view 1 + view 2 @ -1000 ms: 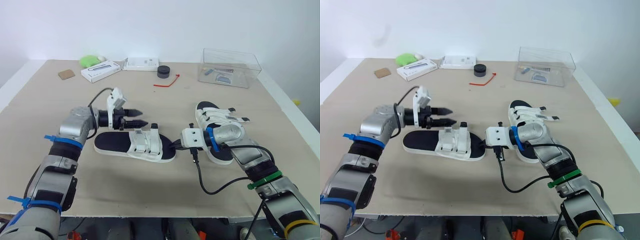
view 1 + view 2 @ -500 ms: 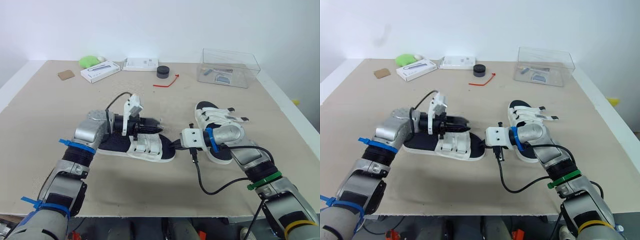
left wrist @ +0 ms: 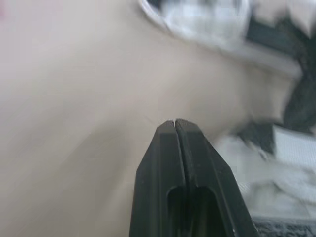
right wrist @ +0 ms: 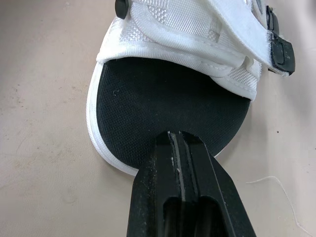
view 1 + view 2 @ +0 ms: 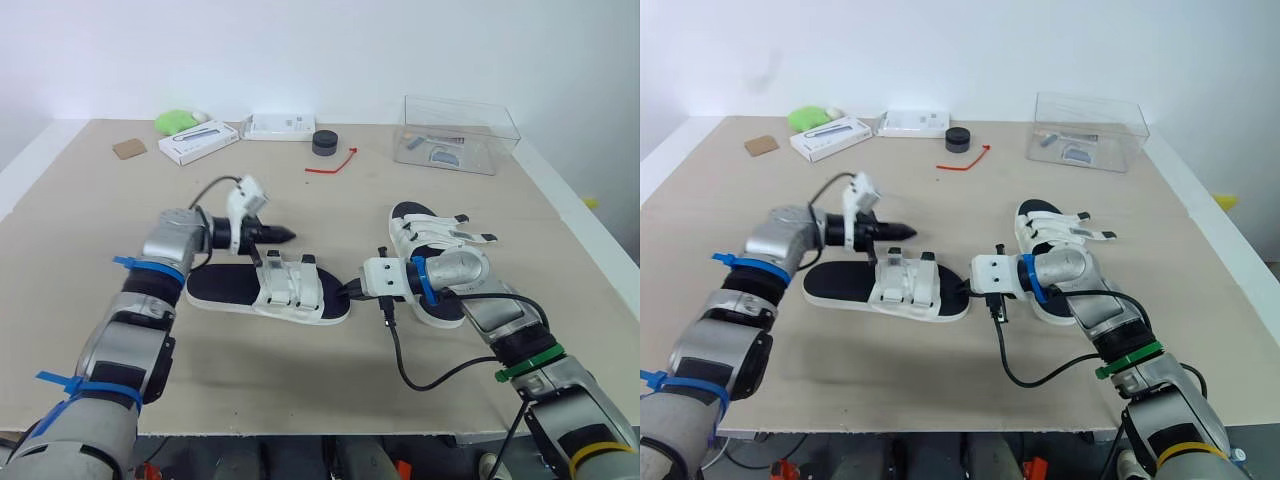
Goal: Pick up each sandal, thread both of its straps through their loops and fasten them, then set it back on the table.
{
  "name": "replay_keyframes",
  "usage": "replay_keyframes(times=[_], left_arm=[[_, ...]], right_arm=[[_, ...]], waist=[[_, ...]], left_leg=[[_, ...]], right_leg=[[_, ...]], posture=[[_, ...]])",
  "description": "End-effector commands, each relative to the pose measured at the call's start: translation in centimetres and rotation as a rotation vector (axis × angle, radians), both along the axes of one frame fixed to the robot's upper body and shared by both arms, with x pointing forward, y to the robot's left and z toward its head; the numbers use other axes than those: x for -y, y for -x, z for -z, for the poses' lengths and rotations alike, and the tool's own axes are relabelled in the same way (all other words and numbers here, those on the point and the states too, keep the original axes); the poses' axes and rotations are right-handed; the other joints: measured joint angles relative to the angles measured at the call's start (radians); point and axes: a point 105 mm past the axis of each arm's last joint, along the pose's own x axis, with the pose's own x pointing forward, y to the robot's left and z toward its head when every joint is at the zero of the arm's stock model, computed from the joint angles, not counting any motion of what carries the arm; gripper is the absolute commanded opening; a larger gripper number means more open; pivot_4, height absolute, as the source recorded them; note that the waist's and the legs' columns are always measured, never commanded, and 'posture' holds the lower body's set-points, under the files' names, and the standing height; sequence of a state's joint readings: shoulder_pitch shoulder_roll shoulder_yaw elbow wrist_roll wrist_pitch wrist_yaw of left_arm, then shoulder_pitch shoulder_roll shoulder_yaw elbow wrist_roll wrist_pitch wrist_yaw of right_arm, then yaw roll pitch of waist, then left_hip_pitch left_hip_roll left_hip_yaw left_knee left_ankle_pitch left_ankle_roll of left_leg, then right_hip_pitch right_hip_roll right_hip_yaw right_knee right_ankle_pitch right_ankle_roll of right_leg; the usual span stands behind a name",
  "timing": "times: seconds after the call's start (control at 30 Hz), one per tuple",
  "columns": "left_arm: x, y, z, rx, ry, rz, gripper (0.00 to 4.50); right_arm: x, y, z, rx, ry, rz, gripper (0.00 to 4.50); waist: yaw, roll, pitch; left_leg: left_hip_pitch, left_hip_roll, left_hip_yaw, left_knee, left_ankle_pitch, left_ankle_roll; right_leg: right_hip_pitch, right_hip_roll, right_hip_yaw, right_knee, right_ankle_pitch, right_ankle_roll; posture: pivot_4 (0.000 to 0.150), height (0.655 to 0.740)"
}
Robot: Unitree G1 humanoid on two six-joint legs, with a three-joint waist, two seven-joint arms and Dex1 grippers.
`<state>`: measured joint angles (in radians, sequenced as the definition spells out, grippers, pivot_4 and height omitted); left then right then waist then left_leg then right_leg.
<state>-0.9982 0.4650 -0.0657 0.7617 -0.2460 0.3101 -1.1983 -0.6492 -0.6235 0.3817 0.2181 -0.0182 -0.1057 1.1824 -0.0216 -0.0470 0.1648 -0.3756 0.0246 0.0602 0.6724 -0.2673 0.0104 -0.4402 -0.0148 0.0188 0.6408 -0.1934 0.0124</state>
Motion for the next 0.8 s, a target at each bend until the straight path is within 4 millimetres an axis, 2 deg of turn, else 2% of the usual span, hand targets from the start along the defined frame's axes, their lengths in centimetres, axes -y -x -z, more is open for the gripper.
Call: replay_keyframes(times=[0.03, 0.1, 0.13, 0.23, 0.27, 0.3, 0.33, 0.37, 0.4, 0.43, 0.47, 0.5, 0.6, 0.8], left_arm=[[-3.6, 1.8, -3.3, 0.127, 0.07, 0.009, 0.66], [-5.2, 3.5, -2.0, 0.146, 0.019, 0.031, 1.49], [-5.8, 4.2, -1.1, 0.161, -0.027, 0.041, 2.11], [-7.0, 5.5, 1.1, 0.158, -0.13, 0.056, 3.29], [-7.0, 5.9, 1.6, 0.151, -0.143, 0.067, 3.76], [-7.0, 6.2, 1.9, 0.149, -0.149, 0.075, 4.13], [-6.9, 6.4, 2.1, 0.146, -0.153, 0.084, 4.5], [-6.7, 6.6, 2.4, 0.146, -0.157, 0.093, 4.5], [-6.5, 6.7, 2.6, 0.144, -0.161, 0.102, 4.5], [-6.2, 6.8, 2.9, 0.147, -0.171, 0.113, 4.5], [-5.9, 6.7, 3.1, 0.15, -0.172, 0.119, 4.5], [-5.6, 6.5, 3.1, 0.152, -0.168, 0.122, 4.5], [-4.1, 5.8, 3.1, 0.168, -0.166, 0.159, 4.5], [-1.5, 5.0, 2.9, 0.201, -0.173, 0.273, 4.5]], right_arm=[[2.2, 0.1, 2.9, -0.086, 0.1, 0.08, 0.0], [1.8, -0.1, 2.3, -0.084, 0.057, 0.091, 0.0], [1.6, -0.1, 1.9, -0.093, 0.039, 0.09, 0.0], [0.9, -0.1, 0.2, -0.143, -0.068, 0.116, 0.0], [0.8, 0.1, -0.6, -0.164, -0.108, 0.119, 0.63], [0.8, 0.3, -1.1, -0.179, -0.131, 0.119, 0.8], [0.8, 0.6, -1.5, -0.199, -0.154, 0.122, 1.31], [0.9, 1.0, -2.0, -0.223, -0.182, 0.124, 1.73], [1.1, 1.2, -2.4, -0.236, -0.215, 0.131, 1.91], [1.4, 1.7, -2.9, -0.262, -0.258, 0.137, 2.49], [1.7, 2.1, -3.3, -0.286, -0.298, 0.145, 2.61], [2.0, 2.5, -3.9, -0.299, -0.35, 0.153, 3.16], [3.1, 3.8, -5.5, -0.299, -0.453, 0.168, 4.44], [3.8, 3.8, -6.3, -0.28, -0.496, 0.231, 4.44]], waist=[[-0.002, 0.0, 0.0], [-0.002, 0.001, -0.001], [-0.002, 0.001, -0.001], [0.002, 0.0, 0.0], [0.004, -0.001, 0.0], [0.008, -0.001, 0.001], [0.012, -0.001, 0.001], [0.012, -0.001, 0.001], [0.013, -0.001, 0.001], [0.013, -0.001, 0.001], [0.014, -0.001, 0.001], [0.014, 0.0, 0.001], [0.025, 0.0, 0.001], [0.027, 0.0, 0.001]], left_leg=[[0.0, 0.0, 0.0, -0.001, 0.0, 0.0], [0.001, 0.0, 0.001, -0.001, -0.001, 0.0], [0.002, 0.0, 0.001, -0.001, -0.002, 0.0], [0.002, 0.0, 0.001, 0.0, -0.001, -0.001], [0.001, 0.0, 0.0, 0.0, -0.001, -0.001], [0.0, 0.0, 0.0, 0.001, -0.001, -0.001], [-0.002, 0.0, -0.001, 0.001, 0.0, -0.001], [-0.002, 0.0, -0.001, 0.001, 0.0, -0.001], [-0.003, 0.0, -0.001, 0.001, 0.0, -0.001], [-0.004, 0.0, -0.002, 0.001, -0.001, -0.001], [-0.005, 0.0, -0.002, 0.001, -0.001, 0.0], [-0.006, 0.0, -0.003, 0.001, -0.003, 0.0], [-0.011, -0.001, -0.007, 0.001, -0.005, 0.001], [-0.012, -0.002, -0.007, 0.002, -0.007, 0.003]], right_leg=[[0.0, 0.0, 0.0, 0.0, 0.0, 0.0], [0.0, 0.0, 0.0, 0.0, -0.001, -0.001], [0.001, -0.001, 0.0, 0.0, -0.002, -0.002], [0.001, -0.003, 0.0, 0.001, -0.002, -0.003], [0.0, -0.004, -0.001, 0.001, -0.002, -0.003], [0.0, -0.005, -0.001, 0.001, -0.003, -0.005], [0.0, -0.006, -0.002, 0.001, -0.003, -0.006], [-0.001, -0.006, -0.003, 0.001, -0.003, -0.007], [-0.001, -0.006, -0.003, 0.001, -0.004, -0.007], [-0.002, -0.005, -0.003, 0.001, -0.003, -0.006], [-0.002, -0.005, -0.003, 0.001, -0.002, -0.005], [-0.004, -0.004, -0.003, 0.001, -0.002, -0.008], [-0.005, -0.004, -0.006, 0.001, -0.004, -0.008], [-0.005, -0.003, -0.01, 0.0, -0.005, -0.007]], posture=[[0.15, 0.74], [0.15, 0.74], [0.15, 0.74], [0.15, 0.74], [0.15, 0.74], [0.15, 0.74], [0.15, 0.74], [0.15, 0.74], [0.15, 0.74], [0.15, 0.74], [0.15, 0.74], [0.15, 0.74], [0.15, 0.74], [0.15, 0.74]])
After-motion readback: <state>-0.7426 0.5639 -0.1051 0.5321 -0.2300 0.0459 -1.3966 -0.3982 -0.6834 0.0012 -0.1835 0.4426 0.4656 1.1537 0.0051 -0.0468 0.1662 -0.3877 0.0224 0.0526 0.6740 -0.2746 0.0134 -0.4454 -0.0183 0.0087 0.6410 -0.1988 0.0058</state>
